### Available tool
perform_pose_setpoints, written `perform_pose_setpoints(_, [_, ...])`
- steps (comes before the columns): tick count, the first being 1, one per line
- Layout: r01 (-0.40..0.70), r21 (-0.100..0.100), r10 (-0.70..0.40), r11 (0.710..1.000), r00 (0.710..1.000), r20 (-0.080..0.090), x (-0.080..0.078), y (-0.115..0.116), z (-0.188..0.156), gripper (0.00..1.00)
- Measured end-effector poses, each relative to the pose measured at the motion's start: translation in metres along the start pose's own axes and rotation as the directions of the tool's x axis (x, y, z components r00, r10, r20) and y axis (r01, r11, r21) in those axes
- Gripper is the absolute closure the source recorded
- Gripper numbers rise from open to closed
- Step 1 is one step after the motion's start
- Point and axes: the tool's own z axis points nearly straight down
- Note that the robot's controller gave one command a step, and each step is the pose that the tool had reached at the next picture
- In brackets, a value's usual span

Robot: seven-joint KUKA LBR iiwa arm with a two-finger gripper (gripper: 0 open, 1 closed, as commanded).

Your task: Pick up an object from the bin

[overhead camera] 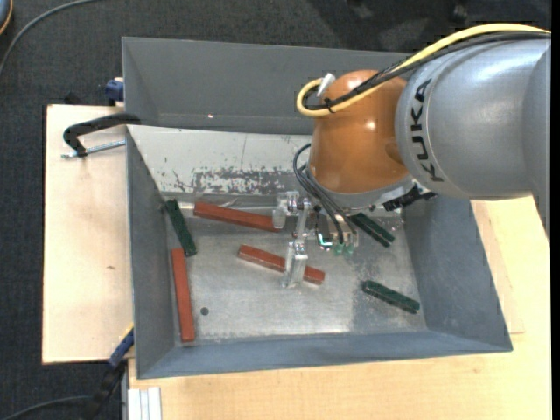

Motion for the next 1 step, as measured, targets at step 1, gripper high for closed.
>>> perform_pose_setpoints(1, [0.076,-0.001,-0.076,0.997,0.997,0.015,-0.0295,-0.0135,0.0919,0.0])
